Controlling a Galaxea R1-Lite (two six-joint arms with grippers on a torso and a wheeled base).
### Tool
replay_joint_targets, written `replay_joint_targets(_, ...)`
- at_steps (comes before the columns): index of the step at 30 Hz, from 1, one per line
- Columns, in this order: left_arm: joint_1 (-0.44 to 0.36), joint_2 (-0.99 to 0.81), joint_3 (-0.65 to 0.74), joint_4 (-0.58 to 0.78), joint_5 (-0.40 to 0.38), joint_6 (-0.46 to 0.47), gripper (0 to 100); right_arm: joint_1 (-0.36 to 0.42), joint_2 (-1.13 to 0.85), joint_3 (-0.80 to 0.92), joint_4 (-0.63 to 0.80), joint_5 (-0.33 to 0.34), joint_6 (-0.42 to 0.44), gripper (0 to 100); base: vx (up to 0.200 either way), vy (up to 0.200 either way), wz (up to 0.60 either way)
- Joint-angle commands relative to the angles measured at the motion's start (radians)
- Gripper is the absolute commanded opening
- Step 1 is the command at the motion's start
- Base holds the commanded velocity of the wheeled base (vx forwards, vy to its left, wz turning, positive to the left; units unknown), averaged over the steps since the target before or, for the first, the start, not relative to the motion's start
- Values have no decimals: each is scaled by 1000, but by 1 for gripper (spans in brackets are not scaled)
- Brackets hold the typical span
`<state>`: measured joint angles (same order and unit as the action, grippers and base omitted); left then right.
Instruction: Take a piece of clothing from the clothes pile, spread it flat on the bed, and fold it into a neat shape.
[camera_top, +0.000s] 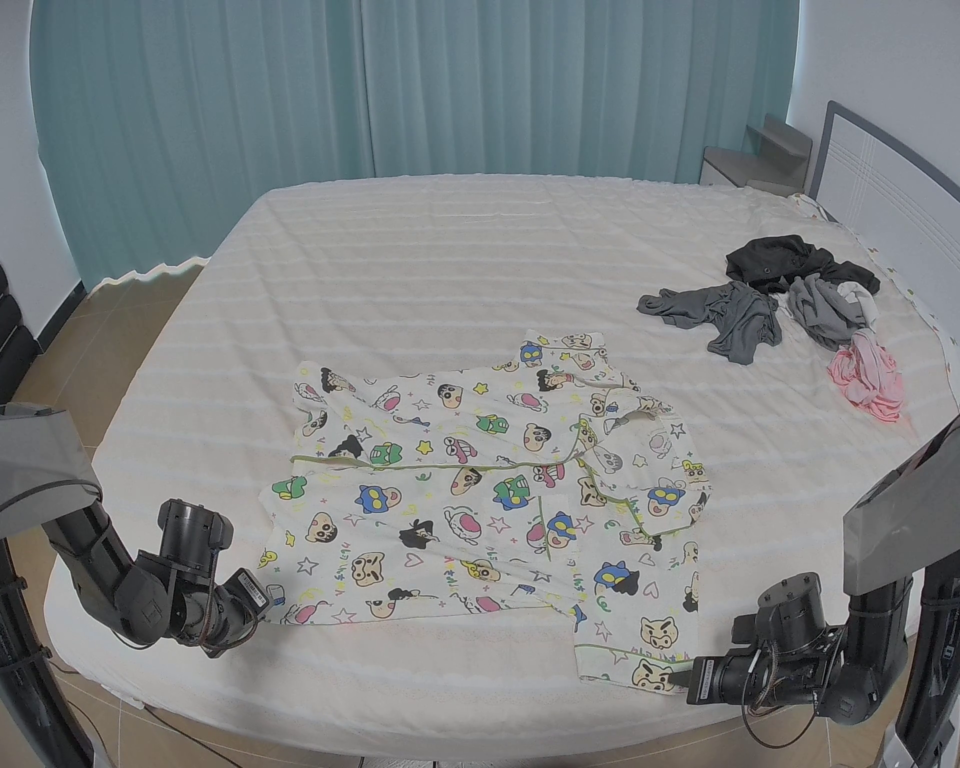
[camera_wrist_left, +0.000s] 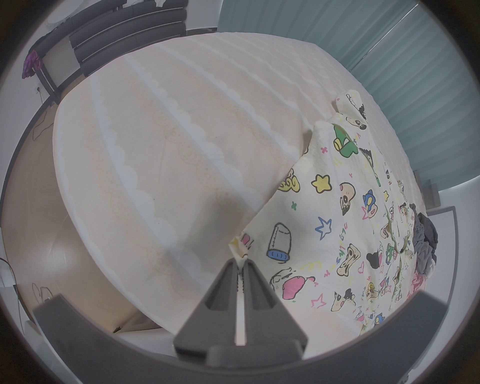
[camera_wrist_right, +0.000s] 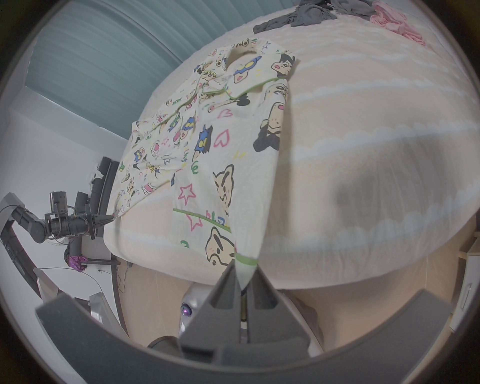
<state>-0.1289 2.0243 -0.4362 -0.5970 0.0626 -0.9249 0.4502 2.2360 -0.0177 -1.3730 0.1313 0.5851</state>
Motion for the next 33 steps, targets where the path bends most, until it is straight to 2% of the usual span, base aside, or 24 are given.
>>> replay_joint_targets(1, 14, -1, 5, -1, -3, 1, 0, 2, -81, 18, 60, 2, 1, 0, 0, 0, 0)
replay_joint_targets(6, 25, -1, 20, -3, -6, 37, 0, 2, -154, 18, 183, 4, 1, 0, 0, 0, 0)
replay_joint_targets(13, 46, -41, 27, 3, -15, 78, 0, -4, -168, 18, 215, 11, -1, 0, 0, 0, 0)
replay_joint_targets(15, 88, -99, 39, 6, -84, 141, 0, -1, -174, 18, 252, 11, -2, 0, 0, 0, 0)
replay_joint_targets(16, 88, -99, 39, 6, -84, 141, 0, -1, -174, 18, 252, 11, -2, 0, 0, 0, 0)
replay_joint_targets(17, 117, -128, 40, 11, -135, 184, 0, 1, -182, 18, 261, 16, -2, 0, 0, 0, 0)
replay_joint_targets(19, 138, -127, 34, 13, -165, 241, 0, -1, -183, 18, 259, 25, -2, 0, 0, 0, 0)
replay_joint_targets(21, 138, -127, 34, 13, -165, 241, 0, -1, -183, 18, 259, 25, -2, 0, 0, 0, 0)
replay_joint_targets(22, 160, -118, 17, 10, -213, 336, 0, -1, -188, 18, 259, 39, -2, 0, 0, 0, 0)
replay_joint_targets(24, 166, -114, 4, 14, -250, 367, 0, -1, -190, 18, 259, 41, -2, 0, 0, 0, 0)
replay_joint_targets(25, 167, -111, 1, 16, -260, 377, 100, -2, -190, 18, 261, 41, -2, 0, 0, 0, 0)
replay_joint_targets(33, 167, -15, -24, -4, -287, 414, 100, 4, -190, 18, 253, 41, -4, 0, 0, 0, 0)
